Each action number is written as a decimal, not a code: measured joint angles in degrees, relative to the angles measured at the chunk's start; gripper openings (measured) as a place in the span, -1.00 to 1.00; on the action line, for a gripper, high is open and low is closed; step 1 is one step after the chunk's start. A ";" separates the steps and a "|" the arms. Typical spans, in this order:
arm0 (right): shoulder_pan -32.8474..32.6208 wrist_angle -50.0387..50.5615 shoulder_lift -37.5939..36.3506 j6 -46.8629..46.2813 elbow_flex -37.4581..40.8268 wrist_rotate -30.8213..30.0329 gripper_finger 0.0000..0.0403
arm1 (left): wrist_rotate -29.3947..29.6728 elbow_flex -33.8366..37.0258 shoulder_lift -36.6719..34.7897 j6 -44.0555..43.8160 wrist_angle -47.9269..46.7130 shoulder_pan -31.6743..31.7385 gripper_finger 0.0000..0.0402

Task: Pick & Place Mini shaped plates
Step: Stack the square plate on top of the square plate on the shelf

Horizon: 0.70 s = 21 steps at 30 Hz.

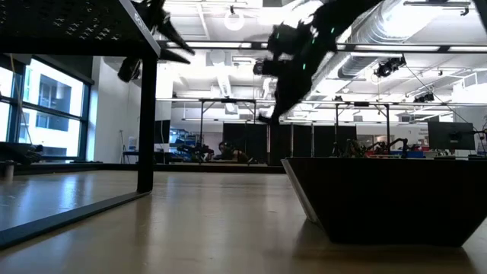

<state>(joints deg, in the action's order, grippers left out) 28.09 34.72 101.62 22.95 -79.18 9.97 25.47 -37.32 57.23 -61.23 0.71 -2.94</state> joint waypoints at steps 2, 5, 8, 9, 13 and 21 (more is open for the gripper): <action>-1.45 -0.20 -2.48 0.49 0.00 0.02 0.09 | 0.95 0.00 0.00 -1.70 3.59 -0.02 -0.53; -4.32 -0.90 -5.87 1.51 0.00 -0.88 0.09 | 2.89 0.00 0.00 -3.54 8.93 -0.01 -0.39; -7.58 -3.24 -8.47 1.51 0.00 -2.69 0.09 | 2.98 0.00 0.03 -5.64 12.84 1.08 -0.28; -8.74 -3.85 -9.19 1.52 0.00 -3.47 0.09 | 1.81 0.00 0.04 -6.14 13.99 1.52 -0.27; -13.01 -7.08 -11.17 1.52 0.00 -6.50 0.09 | -1.15 0.00 1.40 -6.77 18.21 3.01 -0.25; -18.49 -9.51 -11.71 1.33 0.00 -12.23 0.09 | -4.18 -3.03 8.33 -6.45 20.69 3.32 -0.24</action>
<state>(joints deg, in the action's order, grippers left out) 9.60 25.21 89.91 24.28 -79.18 -2.26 21.28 -40.36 65.57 -67.69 21.40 0.38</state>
